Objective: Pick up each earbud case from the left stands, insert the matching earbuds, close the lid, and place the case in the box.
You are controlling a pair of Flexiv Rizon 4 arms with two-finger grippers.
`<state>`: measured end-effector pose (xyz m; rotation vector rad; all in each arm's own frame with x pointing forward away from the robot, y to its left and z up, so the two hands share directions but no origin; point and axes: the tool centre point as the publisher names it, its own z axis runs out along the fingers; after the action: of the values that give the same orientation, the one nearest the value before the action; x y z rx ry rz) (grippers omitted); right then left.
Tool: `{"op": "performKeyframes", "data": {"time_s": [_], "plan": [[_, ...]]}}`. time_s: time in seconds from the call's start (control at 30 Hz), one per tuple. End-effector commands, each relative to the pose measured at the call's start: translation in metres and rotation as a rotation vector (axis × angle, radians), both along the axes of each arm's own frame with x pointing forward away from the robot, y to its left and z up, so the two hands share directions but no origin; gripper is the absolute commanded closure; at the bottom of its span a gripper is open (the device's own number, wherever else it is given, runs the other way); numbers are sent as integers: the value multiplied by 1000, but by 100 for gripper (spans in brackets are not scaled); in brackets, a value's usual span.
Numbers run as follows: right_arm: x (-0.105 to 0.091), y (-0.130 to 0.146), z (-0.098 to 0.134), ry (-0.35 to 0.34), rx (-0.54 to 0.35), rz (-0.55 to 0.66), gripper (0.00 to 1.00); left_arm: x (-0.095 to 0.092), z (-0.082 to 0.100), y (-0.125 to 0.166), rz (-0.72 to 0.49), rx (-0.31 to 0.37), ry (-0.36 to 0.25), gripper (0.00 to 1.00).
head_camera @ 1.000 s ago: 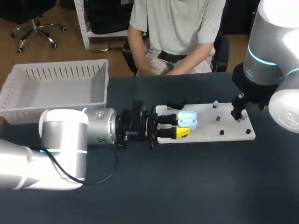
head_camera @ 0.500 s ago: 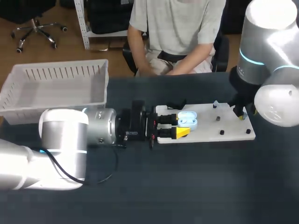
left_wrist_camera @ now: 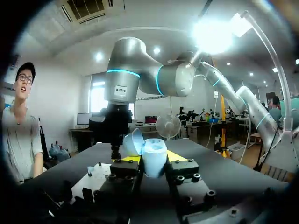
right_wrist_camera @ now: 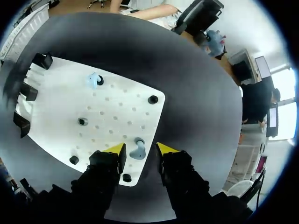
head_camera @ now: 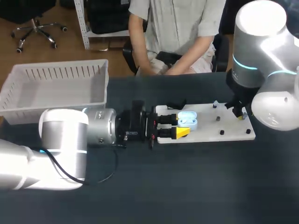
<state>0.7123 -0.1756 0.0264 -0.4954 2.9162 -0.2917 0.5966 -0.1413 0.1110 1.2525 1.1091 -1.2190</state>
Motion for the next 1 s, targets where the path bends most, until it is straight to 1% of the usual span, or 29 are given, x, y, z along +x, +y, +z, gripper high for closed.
{"op": "performKeyframes", "data": {"time_s": [0.03, 0.07, 0.23, 0.27, 0.33, 0.43, 0.5, 0.63, 0.7, 0.87, 1.0], "plan": [[-3, 0, -1, -11, -4, -3, 64, -1, -1, 0, 7, -5, -4, 100], [-3, 0, -1, -11, -5, -3, 63, -1, -1, 0, 7, -5, -4, 100], [-4, 0, -1, -15, -16, -3, 67, -1, -1, 0, 7, -5, -4, 100], [-4, 0, -2, -15, -17, -3, 70, -1, -1, 0, 7, -5, -4, 100], [-4, 0, -2, -15, -20, -1, 71, -1, -1, 0, 7, -5, -4, 100], [-5, 0, -2, -14, -21, -2, 80, -1, -1, 0, 7, -5, -4, 100], [-5, 0, -2, -13, -24, -3, 81, -1, -1, 0, 7, -5, -4, 100], [-5, 0, -3, -9, -29, 0, 85, -1, -1, 0, 7, -5, -4, 100], [-5, 1, -3, -10, -33, 2, 100, -1, -1, 0, 7, -5, -4, 100], [-5, 2, 1, -16, -43, 3, 100, -1, -1, 0, 7, -5, -4, 100], [-8, 3, 12, -30, -50, 1, 100, -1, -1, 0, 7, -5, -4, 100]]}}
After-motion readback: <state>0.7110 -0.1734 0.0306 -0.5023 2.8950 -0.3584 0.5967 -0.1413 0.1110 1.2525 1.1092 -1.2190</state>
